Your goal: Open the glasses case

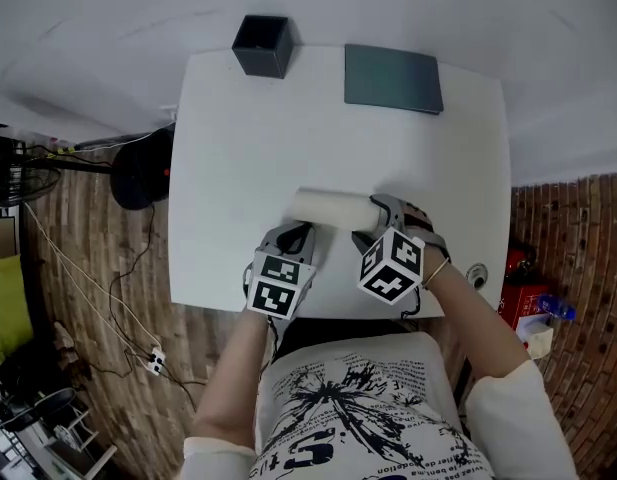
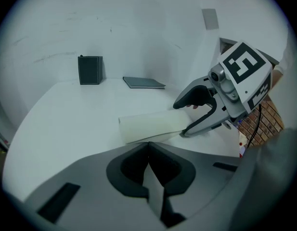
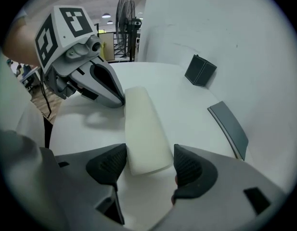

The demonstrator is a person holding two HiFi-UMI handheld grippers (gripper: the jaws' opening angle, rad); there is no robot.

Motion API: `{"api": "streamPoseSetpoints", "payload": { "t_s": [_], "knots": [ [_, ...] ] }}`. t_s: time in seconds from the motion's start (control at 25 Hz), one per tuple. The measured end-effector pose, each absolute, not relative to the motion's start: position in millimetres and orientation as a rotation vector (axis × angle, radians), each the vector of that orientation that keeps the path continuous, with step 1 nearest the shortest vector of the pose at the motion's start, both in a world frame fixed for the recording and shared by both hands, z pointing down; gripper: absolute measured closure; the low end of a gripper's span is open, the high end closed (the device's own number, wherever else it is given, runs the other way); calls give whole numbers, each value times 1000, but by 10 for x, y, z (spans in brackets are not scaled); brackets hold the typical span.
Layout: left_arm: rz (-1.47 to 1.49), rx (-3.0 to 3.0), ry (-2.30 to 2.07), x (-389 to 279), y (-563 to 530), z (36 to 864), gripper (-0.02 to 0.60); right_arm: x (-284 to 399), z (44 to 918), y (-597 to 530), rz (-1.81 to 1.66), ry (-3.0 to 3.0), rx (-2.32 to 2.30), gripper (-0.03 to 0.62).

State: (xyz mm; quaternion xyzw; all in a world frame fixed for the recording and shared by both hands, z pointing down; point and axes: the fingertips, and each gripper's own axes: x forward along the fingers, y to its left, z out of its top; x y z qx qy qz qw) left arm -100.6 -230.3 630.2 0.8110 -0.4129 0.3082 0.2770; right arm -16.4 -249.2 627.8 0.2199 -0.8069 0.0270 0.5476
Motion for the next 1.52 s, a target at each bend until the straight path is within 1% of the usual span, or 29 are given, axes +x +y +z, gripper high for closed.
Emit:
{"api": "streamPoseSetpoints", "payload": {
  "t_s": [0.36, 0.6, 0.84, 1.04, 1.16, 1.4, 1.52],
  "knots": [
    [821, 2145, -1087, -994, -2300, 6310, 568, -154, 6267, -2483, 55, -1908, 478, 283],
    [788, 2135, -1088, -997, -2296, 6303, 568, -164, 6166, -2511, 99, -1941, 447, 305],
    [795, 2130, -1082, -1023, -2320, 6312, 568, -208, 6053, -2592, 144, -1988, 451, 357],
    [806, 2123, -1082, -1033, -2336, 6321, 568, -237, 5943, -2728, 177, -2020, 497, 455],
    [808, 2126, -1080, -1024, -2327, 6313, 568, -224, 5900, -2823, 176, -2022, 543, 484],
    [810, 2134, -1070, -1026, -2325, 6304, 568, -208, 5894, -3001, 160, -2017, 589, 518],
    [818, 2139, -1065, -1024, -2329, 6304, 568, -189, 5914, -3111, 167, -2014, 601, 522]
  ]
}}
